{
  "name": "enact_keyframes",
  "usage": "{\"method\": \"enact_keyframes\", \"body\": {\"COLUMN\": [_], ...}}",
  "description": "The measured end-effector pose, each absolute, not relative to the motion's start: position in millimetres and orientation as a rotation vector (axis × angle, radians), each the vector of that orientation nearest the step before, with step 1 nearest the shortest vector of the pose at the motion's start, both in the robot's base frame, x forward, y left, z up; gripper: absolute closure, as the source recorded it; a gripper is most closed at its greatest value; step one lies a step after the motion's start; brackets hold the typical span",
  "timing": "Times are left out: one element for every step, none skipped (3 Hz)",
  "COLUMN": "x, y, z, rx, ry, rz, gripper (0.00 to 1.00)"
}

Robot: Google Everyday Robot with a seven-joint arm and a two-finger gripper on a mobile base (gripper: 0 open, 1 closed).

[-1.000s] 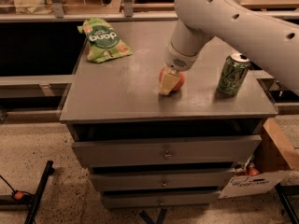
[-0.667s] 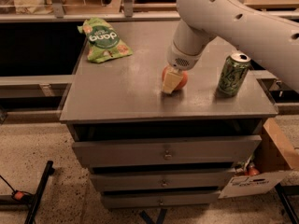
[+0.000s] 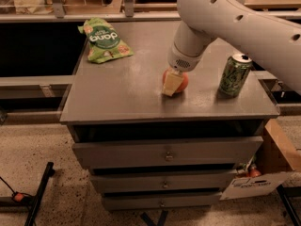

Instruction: Move apple near green rice chip bag

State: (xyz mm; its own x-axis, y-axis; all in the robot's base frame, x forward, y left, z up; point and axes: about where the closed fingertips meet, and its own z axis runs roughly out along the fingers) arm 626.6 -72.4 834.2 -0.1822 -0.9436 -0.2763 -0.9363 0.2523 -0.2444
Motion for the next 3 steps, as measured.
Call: {"method": "enact_keyframes", "body": {"x": [634.0,663.2,699.9], "y": [-66.8,-51.1,-40.9], "z": [837.2,849.1,878.3], "rx": [-1.706,-1.683,-1.586], "ry": [2.119,2.013,1.922], "rz": [0.027,0.117,0.136], "gripper": [1.0,1.0,1.0]}}
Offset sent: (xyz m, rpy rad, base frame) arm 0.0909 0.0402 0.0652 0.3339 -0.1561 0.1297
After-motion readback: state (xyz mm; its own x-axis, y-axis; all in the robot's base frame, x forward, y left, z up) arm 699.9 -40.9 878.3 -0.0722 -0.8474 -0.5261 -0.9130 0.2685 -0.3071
